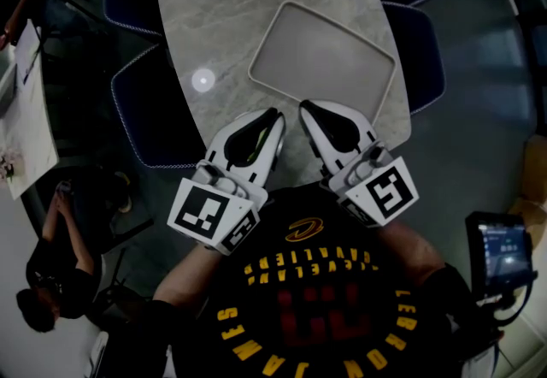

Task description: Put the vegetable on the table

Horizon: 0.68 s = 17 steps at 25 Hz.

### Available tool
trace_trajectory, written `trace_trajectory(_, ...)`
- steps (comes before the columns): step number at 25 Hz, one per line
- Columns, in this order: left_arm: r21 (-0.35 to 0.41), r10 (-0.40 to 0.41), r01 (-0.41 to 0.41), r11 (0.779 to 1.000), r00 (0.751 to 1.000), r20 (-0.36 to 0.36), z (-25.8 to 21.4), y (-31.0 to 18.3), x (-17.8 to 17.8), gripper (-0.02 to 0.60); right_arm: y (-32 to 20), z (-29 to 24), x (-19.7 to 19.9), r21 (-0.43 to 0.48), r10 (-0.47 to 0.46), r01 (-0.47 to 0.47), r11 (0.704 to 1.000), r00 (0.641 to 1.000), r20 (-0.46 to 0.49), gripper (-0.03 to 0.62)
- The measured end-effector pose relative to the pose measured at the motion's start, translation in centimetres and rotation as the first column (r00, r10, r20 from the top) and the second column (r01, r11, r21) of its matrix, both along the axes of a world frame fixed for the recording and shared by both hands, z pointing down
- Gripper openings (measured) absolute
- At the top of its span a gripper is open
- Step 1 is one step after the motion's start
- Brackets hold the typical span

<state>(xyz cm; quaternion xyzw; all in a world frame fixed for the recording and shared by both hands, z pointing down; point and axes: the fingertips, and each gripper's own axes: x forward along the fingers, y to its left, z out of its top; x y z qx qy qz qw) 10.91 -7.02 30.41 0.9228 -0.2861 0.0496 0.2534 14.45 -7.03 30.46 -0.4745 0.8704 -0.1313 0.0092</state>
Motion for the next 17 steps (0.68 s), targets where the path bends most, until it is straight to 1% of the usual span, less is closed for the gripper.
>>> trace_trajectory(14, -0.006, -0.011, 0.011, 1.000, 1.000, -0.003, 0.19, 0.24, -0.02, 0.035, 0.28, -0.01, -0.20, 0.003, -0.011, 0.011, 1.000, 1.000, -0.010, 0.005)
trace_trajectory(17, -0.007, -0.012, 0.012, 1.000, 1.000, -0.003, 0.23, 0.14, -0.28, 0.035, 0.11, -0.32, -0.50, 0.024, -0.012, 0.012, 1.000, 1.000, -0.002, 0.005)
